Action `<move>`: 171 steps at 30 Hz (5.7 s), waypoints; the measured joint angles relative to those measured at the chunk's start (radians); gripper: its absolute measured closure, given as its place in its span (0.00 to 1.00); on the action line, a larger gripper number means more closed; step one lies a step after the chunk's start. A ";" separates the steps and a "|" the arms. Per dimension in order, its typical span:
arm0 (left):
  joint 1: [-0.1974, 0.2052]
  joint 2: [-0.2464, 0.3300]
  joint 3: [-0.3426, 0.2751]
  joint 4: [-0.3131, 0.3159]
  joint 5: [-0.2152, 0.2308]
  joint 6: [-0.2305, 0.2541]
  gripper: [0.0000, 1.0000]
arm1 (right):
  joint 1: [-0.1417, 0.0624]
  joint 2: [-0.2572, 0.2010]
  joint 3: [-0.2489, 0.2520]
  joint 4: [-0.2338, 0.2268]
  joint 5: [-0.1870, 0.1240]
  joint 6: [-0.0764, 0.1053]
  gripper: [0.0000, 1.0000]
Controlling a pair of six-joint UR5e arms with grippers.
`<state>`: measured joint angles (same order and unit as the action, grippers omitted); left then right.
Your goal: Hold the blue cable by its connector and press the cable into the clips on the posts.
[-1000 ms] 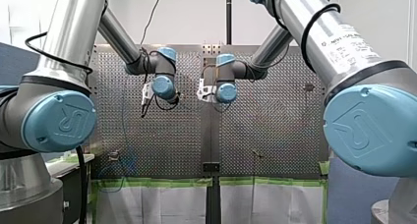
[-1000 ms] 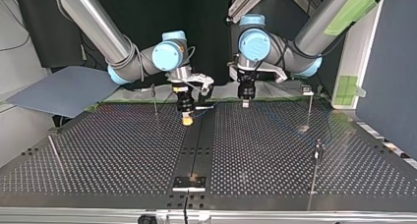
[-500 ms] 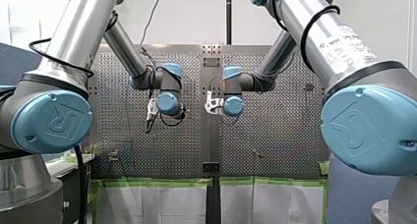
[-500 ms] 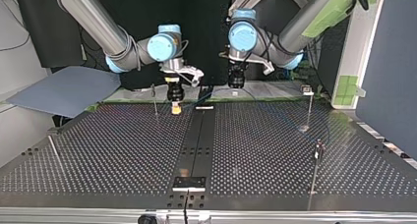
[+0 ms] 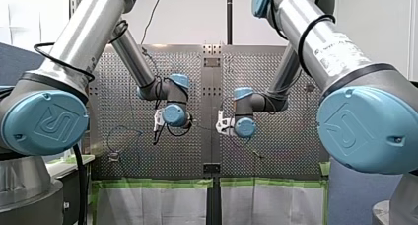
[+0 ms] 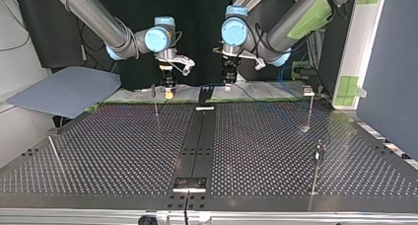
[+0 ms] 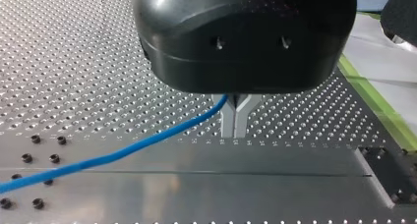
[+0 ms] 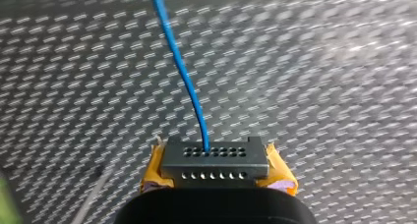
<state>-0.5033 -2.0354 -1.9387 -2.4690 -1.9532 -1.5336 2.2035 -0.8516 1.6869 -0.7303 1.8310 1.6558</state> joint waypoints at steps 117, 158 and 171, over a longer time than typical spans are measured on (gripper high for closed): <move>-0.276 -0.627 0.602 0.011 -0.033 -0.161 1.00 | -0.587 0.203 -0.057 0.053 -0.348 -0.025 1.00; -0.225 -0.628 0.711 -0.077 0.024 -0.192 1.00 | -0.662 0.195 -0.075 0.042 -0.420 0.043 1.00; -0.192 -0.684 0.806 -0.141 0.040 -0.204 1.00 | -0.663 0.195 -0.081 0.016 -0.458 0.047 1.00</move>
<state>-0.6953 -2.7190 -1.1329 -2.6096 -1.9130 -1.7375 1.5409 -0.6564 1.6056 -0.7141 1.3730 1.7030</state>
